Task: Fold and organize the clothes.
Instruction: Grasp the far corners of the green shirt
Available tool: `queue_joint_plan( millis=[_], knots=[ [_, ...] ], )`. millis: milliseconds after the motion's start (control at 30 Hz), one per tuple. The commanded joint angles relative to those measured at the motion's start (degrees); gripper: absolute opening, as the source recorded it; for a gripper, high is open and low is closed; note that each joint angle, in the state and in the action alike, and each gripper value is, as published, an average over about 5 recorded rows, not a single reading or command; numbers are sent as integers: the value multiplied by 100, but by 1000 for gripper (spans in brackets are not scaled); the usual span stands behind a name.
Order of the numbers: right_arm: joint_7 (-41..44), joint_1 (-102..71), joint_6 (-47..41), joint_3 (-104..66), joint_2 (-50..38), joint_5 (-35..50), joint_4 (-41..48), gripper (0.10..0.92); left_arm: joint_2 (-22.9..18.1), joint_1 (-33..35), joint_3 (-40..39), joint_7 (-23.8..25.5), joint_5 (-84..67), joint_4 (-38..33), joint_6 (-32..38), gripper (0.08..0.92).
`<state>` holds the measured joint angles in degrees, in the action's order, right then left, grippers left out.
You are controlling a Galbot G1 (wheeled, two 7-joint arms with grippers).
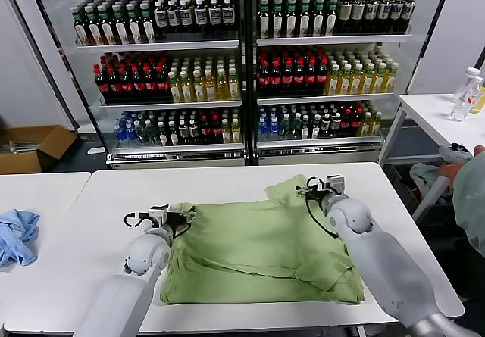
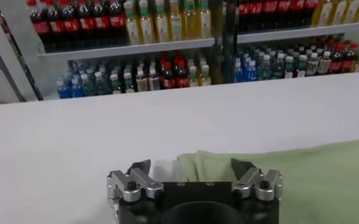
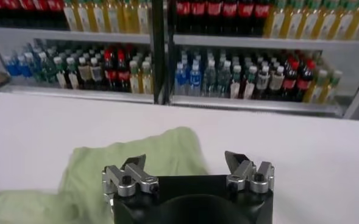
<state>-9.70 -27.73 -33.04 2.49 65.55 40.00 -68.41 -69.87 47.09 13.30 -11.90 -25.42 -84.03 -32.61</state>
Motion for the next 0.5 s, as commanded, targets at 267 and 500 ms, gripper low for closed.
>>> queue_joint_plan(
  millis=[267,500],
  knots=[
    [222,377,-13,482,231,127,814,516,211,265,-17,320,-688,-100,-4,464],
    [307,90,190,322,35,49,-68,308,212,413,259,447,-939,-434,298,264]
  ],
)
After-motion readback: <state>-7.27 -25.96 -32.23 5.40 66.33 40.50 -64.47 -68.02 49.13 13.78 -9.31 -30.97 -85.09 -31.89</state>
